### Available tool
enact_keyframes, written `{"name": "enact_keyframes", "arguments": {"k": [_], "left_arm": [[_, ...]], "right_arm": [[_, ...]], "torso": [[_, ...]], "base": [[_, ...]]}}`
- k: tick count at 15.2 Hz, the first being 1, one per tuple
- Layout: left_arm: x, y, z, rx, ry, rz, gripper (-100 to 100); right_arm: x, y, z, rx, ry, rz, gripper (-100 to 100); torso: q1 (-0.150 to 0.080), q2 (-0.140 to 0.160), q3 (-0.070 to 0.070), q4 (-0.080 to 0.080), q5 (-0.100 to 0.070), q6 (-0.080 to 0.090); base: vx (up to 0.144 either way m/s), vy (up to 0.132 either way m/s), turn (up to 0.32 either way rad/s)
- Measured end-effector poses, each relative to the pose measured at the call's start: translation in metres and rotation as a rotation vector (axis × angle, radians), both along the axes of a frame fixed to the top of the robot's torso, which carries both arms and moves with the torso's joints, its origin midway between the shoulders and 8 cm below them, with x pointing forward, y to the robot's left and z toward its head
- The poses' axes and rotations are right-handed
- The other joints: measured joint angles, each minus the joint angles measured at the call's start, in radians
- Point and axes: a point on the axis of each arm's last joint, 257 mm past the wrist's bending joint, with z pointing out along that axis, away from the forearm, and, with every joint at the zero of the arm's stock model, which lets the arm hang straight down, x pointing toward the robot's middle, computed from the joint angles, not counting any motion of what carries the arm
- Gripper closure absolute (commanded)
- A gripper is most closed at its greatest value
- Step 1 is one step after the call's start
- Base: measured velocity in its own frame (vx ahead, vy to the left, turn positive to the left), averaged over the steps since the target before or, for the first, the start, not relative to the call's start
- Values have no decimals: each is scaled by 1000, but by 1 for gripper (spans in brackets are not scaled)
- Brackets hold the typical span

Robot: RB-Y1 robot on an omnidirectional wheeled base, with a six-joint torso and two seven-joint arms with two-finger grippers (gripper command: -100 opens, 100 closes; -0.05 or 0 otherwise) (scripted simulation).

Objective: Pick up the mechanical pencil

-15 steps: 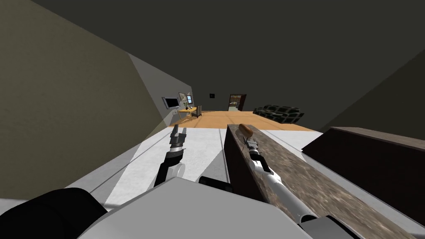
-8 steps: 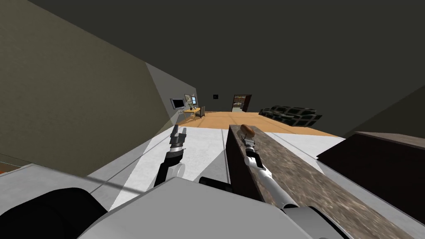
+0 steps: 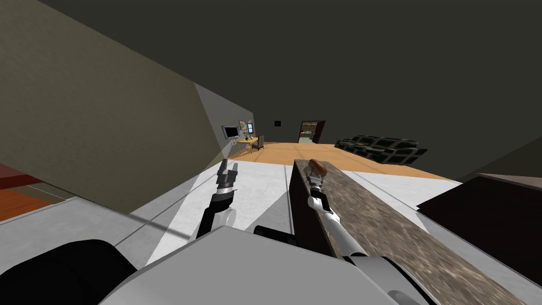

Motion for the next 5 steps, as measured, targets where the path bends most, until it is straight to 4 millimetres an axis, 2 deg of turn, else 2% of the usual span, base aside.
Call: {"name": "enact_keyframes", "arguments": {"k": [2,4,5], "left_arm": [[0,0,0,0,0,0,0],[0,0,0,0,0,0,0],[0,0,0,0,0,0,0]], "right_arm": [[0,0,0,0,0,0,-100],[8,-3,13,-2,-13,1,-100],[9,-3,15,-4,-12,2,100]], "torso": [[0,0,0,0,0,0],[1,0,0,0,0,0],[1,0,0,0,0,0]], "base": [[1,6,-12],[3,19,-19],[0,0,0]]}}
